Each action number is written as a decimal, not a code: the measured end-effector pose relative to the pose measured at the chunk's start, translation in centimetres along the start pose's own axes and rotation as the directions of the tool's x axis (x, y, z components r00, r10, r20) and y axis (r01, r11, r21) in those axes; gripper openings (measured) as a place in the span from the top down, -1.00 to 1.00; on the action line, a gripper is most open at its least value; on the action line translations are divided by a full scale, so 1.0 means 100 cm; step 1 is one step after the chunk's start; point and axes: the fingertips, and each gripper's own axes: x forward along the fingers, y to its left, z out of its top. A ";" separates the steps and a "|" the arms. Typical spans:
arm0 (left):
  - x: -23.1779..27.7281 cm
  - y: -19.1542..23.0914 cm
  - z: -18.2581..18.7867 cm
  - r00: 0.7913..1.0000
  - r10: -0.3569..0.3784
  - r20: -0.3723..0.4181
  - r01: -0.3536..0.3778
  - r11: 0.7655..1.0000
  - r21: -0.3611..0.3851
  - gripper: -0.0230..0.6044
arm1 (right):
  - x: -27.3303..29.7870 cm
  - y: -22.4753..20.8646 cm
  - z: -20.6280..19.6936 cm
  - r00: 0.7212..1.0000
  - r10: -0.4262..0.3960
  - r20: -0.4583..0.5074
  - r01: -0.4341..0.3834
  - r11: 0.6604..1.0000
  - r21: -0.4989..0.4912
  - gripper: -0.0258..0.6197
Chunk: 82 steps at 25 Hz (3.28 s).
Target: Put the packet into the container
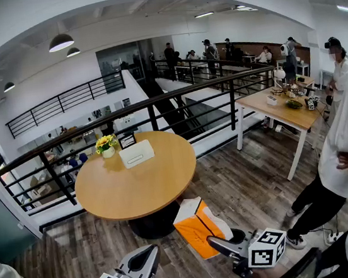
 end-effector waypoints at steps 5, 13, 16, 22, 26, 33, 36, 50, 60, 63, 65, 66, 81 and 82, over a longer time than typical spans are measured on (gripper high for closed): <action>0.006 -0.008 0.005 1.000 0.000 0.003 0.000 1.000 0.000 0.91 | -0.009 -0.001 0.008 1.000 0.002 0.007 -0.002 1.000 -0.007 0.42; 0.006 -0.015 -0.001 1.000 -0.002 -0.003 0.002 1.000 -0.008 0.91 | -0.017 0.000 0.005 1.000 -0.010 0.004 0.010 1.000 -0.025 0.41; 0.006 -0.016 -0.002 1.000 0.005 -0.008 -0.005 1.000 -0.015 0.91 | -0.020 -0.001 0.006 1.000 -0.012 0.004 0.012 1.000 -0.020 0.41; 0.010 -0.011 -0.009 1.000 0.015 -0.008 -0.015 0.999 -0.031 0.91 | -0.020 -0.015 -0.001 1.000 -0.021 -0.001 0.021 0.999 0.028 0.41; 0.018 -0.003 -0.014 1.000 0.013 -0.010 -0.014 0.999 -0.036 0.91 | -0.018 -0.027 -0.003 1.000 -0.030 -0.008 0.031 0.999 0.033 0.41; 0.041 0.023 -0.024 1.000 0.012 -0.008 -0.012 0.999 -0.042 0.91 | 0.000 -0.057 -0.007 0.999 -0.033 -0.012 0.033 0.999 0.037 0.41; 0.052 0.041 -0.025 1.000 0.018 -0.016 -0.018 0.999 -0.049 0.91 | 0.015 -0.072 -0.005 0.999 -0.034 -0.023 0.035 0.998 0.043 0.41; 0.140 0.191 -0.005 0.993 0.043 -0.107 -0.054 0.994 -0.097 0.91 | 0.143 -0.170 0.030 0.996 -0.047 -0.073 0.056 0.990 0.130 0.41; 0.201 0.304 0.035 0.994 0.072 -0.088 -0.080 0.992 -0.095 0.91 | 0.252 -0.240 0.087 0.994 -0.036 -0.107 0.044 0.996 0.078 0.41; 0.208 0.326 0.044 0.993 0.087 -0.074 -0.094 0.991 -0.095 0.91 | 0.275 -0.253 0.102 0.993 -0.030 -0.110 0.036 0.998 0.051 0.41; 0.211 0.335 0.049 0.993 0.095 -0.067 -0.101 0.990 -0.095 0.91 | 0.285 -0.254 0.110 0.993 -0.023 -0.115 0.027 0.999 0.033 0.41; 0.212 0.338 0.051 0.993 0.096 -0.062 -0.102 0.990 -0.095 0.91 | 0.289 -0.253 0.113 0.993 -0.017 -0.117 0.020 0.999 0.025 0.41; 0.231 0.381 0.060 0.986 0.160 -0.049 -0.164 0.980 -0.115 0.91 | 0.347 -0.273 0.128 0.981 0.060 -0.183 -0.060 0.998 0.007 0.41; 0.232 0.382 0.059 0.985 0.167 -0.051 -0.172 0.978 -0.116 0.91 | 0.349 -0.275 0.128 0.980 0.066 -0.190 -0.066 0.998 0.006 0.41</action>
